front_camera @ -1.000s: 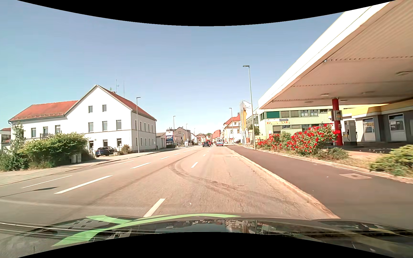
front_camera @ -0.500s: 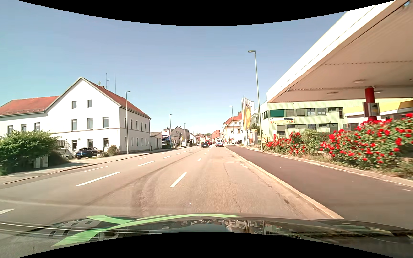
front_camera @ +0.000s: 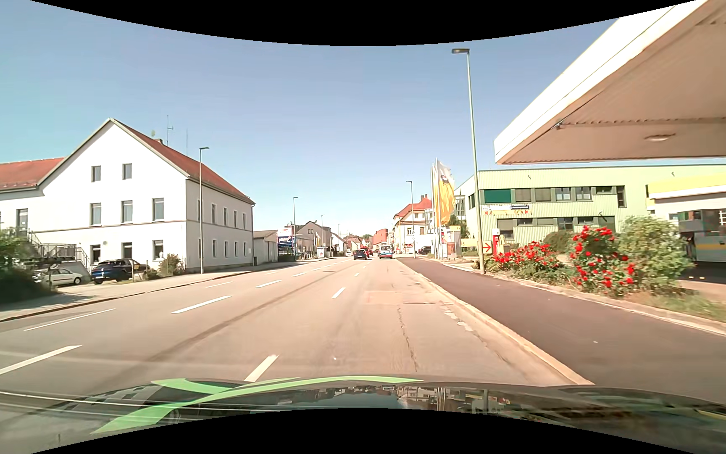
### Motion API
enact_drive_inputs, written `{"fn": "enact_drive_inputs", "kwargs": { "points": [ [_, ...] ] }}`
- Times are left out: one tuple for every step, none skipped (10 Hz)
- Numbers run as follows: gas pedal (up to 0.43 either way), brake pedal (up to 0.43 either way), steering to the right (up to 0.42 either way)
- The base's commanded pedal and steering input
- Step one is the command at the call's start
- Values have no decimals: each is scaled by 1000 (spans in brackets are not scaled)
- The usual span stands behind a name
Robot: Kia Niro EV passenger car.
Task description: Follow the waypoints while adhering to traffic rules and regulations
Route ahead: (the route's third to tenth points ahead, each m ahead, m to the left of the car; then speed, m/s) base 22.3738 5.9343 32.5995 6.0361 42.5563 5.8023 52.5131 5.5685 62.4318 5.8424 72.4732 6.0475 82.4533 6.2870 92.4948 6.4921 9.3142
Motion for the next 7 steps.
{"fn": "enact_drive_inputs", "kwargs": {
  "points": [
    [150,0,-6],
    [138,0,-6],
    [138,0,-6],
    [138,0,-6],
    [138,0,-6],
    [138,0,-6],
    [138,0,-6]
  ]
}}
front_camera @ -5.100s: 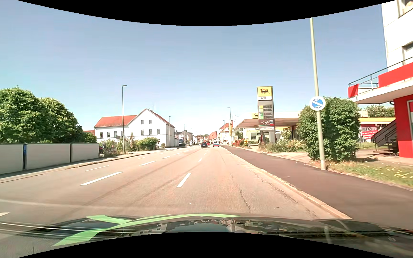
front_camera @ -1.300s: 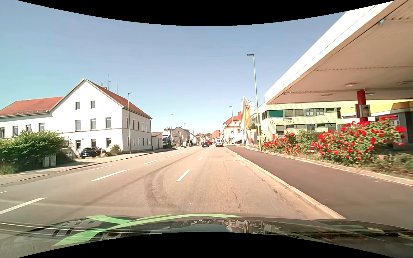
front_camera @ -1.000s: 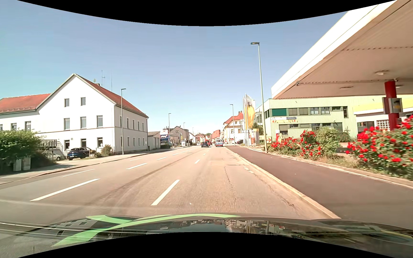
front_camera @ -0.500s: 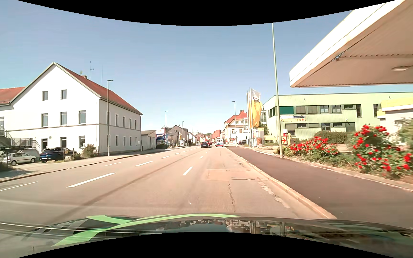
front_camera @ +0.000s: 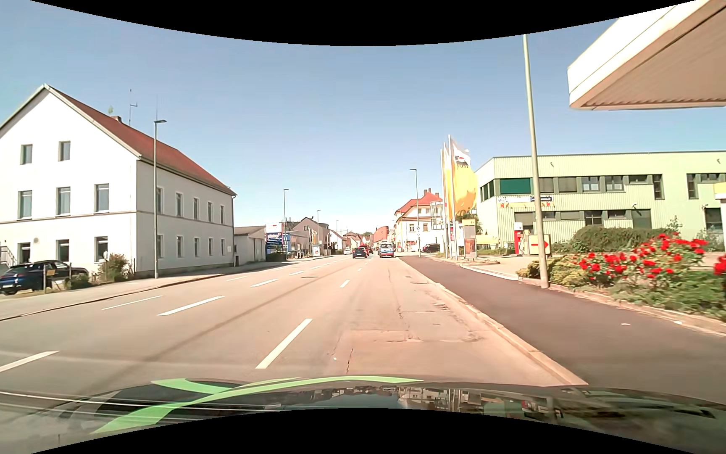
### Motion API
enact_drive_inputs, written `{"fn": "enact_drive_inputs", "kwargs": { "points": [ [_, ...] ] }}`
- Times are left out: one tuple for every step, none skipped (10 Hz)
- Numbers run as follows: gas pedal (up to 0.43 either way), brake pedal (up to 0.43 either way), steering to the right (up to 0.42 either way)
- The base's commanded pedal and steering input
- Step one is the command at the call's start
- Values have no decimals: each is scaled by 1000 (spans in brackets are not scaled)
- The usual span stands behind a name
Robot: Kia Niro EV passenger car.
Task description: Follow the waypoints while adhering to traffic rules and regulations
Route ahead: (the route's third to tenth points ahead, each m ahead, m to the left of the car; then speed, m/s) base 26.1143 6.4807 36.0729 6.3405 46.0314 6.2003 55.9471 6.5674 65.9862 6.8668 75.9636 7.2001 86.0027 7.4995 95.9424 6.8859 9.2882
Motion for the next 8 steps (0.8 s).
{"fn": "enact_drive_inputs", "kwargs": {
  "points": [
    [138,0,-6],
    [138,0,-6],
    [138,0,-6],
    [138,0,-5],
    [130,0,-5],
    [110,0,-5],
    [67,0,-5],
    [20,0,-5]
  ]
}}
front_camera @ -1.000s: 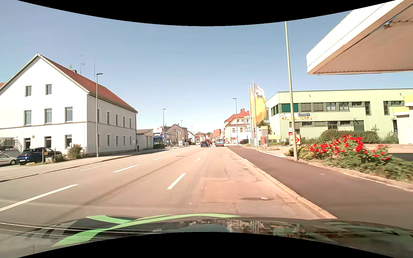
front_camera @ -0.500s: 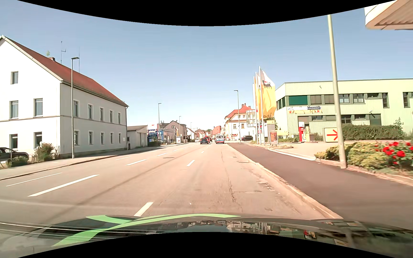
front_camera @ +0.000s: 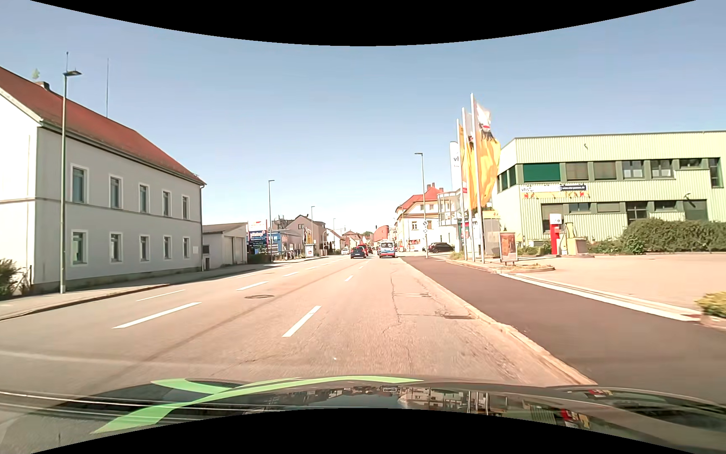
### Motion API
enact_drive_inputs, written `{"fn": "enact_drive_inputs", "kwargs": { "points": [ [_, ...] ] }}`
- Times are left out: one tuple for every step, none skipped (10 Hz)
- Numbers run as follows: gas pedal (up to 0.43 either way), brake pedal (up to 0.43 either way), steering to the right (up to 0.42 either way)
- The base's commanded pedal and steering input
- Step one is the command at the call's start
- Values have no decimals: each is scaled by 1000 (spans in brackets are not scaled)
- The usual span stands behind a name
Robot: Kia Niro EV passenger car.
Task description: Follow the waypoints while adhering to traffic rules and regulations
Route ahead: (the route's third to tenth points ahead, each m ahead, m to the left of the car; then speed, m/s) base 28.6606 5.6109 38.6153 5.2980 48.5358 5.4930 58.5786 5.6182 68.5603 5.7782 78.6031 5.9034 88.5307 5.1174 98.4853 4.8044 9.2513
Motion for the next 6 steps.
{"fn": "enact_drive_inputs", "kwargs": {
  "points": [
    [0,0,-5],
    [0,0,-5],
    [0,0,-5],
    [0,0,-5],
    [0,0,-5],
    [0,0,-5]
  ]
}}
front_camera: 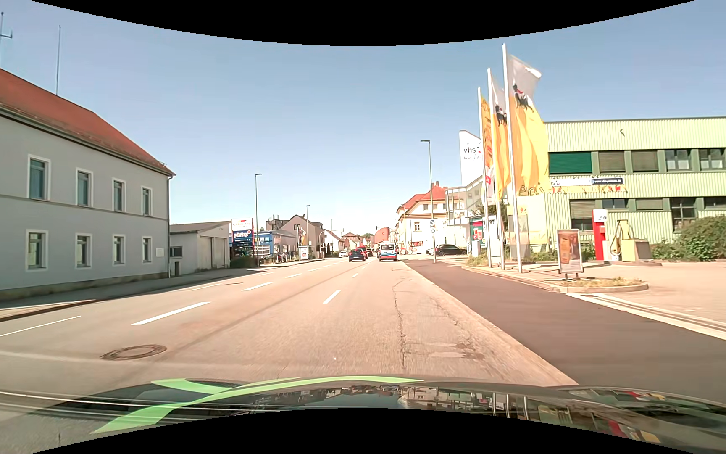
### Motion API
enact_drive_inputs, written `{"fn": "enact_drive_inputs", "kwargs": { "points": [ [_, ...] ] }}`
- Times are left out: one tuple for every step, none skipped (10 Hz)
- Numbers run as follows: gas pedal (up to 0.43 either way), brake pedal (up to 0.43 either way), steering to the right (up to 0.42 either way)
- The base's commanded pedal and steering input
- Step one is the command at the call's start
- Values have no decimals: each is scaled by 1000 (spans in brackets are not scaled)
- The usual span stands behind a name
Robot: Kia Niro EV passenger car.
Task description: Follow the waypoints while adhering to traffic rules and regulations
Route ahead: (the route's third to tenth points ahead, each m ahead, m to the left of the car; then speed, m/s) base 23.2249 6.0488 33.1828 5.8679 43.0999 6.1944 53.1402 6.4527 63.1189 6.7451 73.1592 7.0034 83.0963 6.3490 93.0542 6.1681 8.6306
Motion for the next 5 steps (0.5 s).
{"fn": "enact_drive_inputs", "kwargs": {
  "points": [
    [0,0,-5],
    [0,0,-5],
    [0,0,-5],
    [0,0,-5],
    [0,0,-4]
  ]
}}
